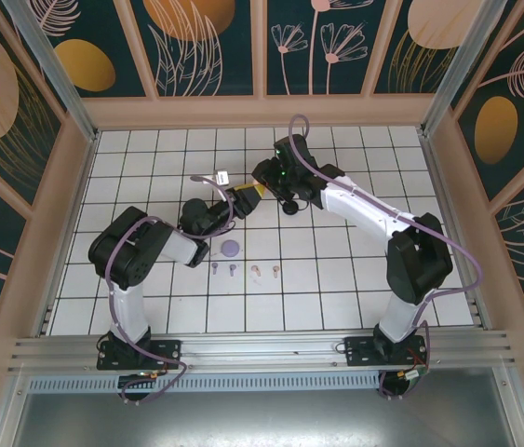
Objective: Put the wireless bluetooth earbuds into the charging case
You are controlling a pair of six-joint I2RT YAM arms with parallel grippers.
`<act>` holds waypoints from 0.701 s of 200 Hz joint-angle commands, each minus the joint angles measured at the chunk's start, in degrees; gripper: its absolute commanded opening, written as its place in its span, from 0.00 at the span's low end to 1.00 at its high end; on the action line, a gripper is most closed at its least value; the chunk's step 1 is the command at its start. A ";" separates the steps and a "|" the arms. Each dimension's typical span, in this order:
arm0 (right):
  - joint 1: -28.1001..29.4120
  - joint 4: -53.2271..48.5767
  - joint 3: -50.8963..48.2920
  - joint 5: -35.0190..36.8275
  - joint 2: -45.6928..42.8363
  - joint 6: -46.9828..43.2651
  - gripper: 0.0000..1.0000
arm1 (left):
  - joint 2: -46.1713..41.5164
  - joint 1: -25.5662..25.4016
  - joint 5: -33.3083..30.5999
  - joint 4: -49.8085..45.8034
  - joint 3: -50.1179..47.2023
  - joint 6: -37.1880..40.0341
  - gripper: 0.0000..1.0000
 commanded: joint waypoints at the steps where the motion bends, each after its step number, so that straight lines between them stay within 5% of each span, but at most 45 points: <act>1: -0.32 2.53 -0.17 -0.74 -0.20 0.94 0.39 | 1.32 -0.43 -0.29 3.87 1.49 -0.63 0.43; 95: -0.32 3.65 -0.30 -1.14 -0.36 1.34 0.40 | 3.01 -0.83 0.91 6.18 2.52 -2.29 0.10; 114: -0.33 4.28 -0.04 -1.36 -0.52 1.38 0.49 | 3.18 -0.87 1.00 6.62 2.62 -2.86 0.00; 140: -1.32 5.73 -0.62 -1.13 -2.17 1.56 0.72 | 2.91 -0.83 1.21 6.99 2.37 -3.78 0.00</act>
